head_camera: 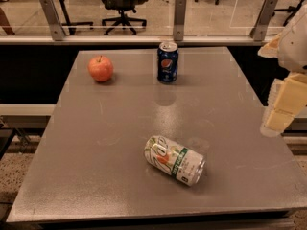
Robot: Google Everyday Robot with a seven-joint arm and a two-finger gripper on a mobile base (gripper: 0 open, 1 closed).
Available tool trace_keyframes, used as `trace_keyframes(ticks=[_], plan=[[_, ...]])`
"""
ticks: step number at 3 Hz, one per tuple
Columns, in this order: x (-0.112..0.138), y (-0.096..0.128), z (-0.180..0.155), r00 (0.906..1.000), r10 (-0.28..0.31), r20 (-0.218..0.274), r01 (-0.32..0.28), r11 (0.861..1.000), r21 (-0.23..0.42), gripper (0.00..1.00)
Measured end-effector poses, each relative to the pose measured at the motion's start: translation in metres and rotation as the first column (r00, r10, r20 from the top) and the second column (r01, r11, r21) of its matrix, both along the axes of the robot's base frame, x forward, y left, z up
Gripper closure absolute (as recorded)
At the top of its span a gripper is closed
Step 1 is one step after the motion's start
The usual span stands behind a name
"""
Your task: Place 7up can upright
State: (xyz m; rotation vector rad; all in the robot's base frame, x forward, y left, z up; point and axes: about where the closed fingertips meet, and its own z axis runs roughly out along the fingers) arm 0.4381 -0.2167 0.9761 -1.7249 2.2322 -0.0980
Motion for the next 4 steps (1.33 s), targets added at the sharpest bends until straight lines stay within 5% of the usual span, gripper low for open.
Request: trace_keyframes(ticks=[2, 4], plan=[[0.002, 0.011, 0.002, 0.9996, 0.012, -0.024, -0.012, 0.999, 0.035, 0.00], [-0.010, 0.074, 0.008, 0.9921, 0.074, -0.101, -0.064, 0.993, 0.098, 0.00]])
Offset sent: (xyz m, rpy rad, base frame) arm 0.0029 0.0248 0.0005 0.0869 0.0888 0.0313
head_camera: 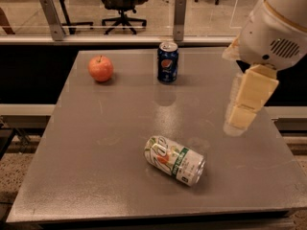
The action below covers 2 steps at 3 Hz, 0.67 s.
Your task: Place 7up can upright
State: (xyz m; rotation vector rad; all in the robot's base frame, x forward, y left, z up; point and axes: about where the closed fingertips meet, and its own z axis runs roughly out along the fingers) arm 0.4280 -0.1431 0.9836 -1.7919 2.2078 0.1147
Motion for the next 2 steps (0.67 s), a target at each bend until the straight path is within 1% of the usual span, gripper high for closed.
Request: trace_keyframes(ticks=[1, 2], plan=[[-0.009, 0.030, -0.012, 0.9997, 0.000, -0.024, -0.001, 1.000, -0.022, 0.00], [-0.015, 0.052, -0.034, 0.9989, -0.021, -0.042, 0.018, 0.997, -0.077, 0.00]])
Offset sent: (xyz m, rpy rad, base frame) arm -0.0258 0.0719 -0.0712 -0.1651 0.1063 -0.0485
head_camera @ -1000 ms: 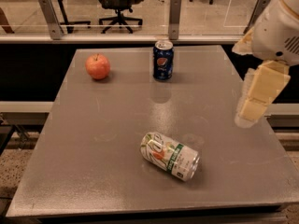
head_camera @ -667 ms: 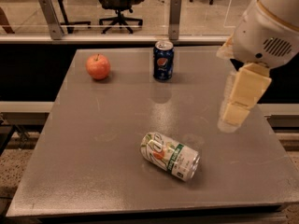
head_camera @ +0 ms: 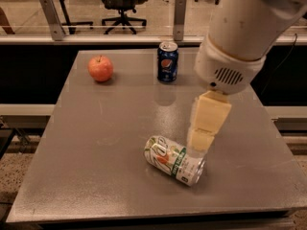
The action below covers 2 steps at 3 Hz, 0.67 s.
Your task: Place 7up can upright
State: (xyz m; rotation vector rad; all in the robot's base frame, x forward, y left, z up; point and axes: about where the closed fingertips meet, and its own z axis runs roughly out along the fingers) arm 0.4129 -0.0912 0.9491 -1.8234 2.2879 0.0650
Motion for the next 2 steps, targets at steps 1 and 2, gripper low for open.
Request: trace_keyframes(ticks=[1, 2], plan=[[-0.004, 0.020, -0.024, 0.9995, -0.014, -0.028, 0.013, 0.999, -0.045, 0.00], [-0.007, 0.034, -0.048, 0.9976, -0.022, -0.065, 0.017, 0.997, -0.077, 0.00]])
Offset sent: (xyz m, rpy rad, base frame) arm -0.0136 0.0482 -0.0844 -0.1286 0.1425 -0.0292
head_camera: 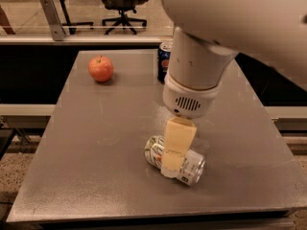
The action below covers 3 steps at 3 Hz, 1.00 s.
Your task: Place 7up can upright
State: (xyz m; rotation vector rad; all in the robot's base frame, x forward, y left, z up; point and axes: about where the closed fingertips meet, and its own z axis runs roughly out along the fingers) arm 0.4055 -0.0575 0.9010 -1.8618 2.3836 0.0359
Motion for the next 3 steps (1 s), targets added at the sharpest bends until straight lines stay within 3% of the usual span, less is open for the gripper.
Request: trace_keyframes(ticks=[3], plan=[[-0.011, 0.022, -0.049, 0.9943, -0.058, -0.089, 0.050, 0.995, -0.086, 0.00]])
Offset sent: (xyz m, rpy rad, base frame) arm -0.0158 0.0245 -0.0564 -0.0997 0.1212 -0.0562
